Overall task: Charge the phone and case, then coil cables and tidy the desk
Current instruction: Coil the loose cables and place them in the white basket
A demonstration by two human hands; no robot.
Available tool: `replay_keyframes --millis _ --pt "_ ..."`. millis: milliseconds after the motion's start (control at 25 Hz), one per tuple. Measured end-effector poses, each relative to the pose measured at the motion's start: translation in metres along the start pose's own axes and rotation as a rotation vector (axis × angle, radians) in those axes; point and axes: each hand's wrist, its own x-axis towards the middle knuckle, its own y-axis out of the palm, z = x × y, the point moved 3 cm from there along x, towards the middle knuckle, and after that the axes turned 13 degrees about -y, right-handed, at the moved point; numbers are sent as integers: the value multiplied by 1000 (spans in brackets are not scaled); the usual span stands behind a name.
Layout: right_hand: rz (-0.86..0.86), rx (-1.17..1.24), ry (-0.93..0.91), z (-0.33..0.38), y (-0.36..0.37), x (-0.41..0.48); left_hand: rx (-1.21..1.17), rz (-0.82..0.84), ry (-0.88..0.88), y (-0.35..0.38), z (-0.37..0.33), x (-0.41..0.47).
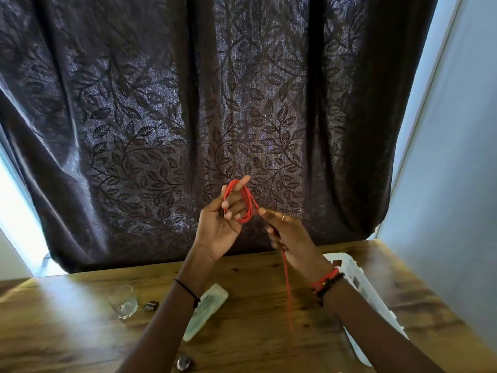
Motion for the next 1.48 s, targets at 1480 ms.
replay_keyframes --millis 1480 --pt "-17 -1210 -833 54 -43 -15 880 -177 -337 35 50 -14"
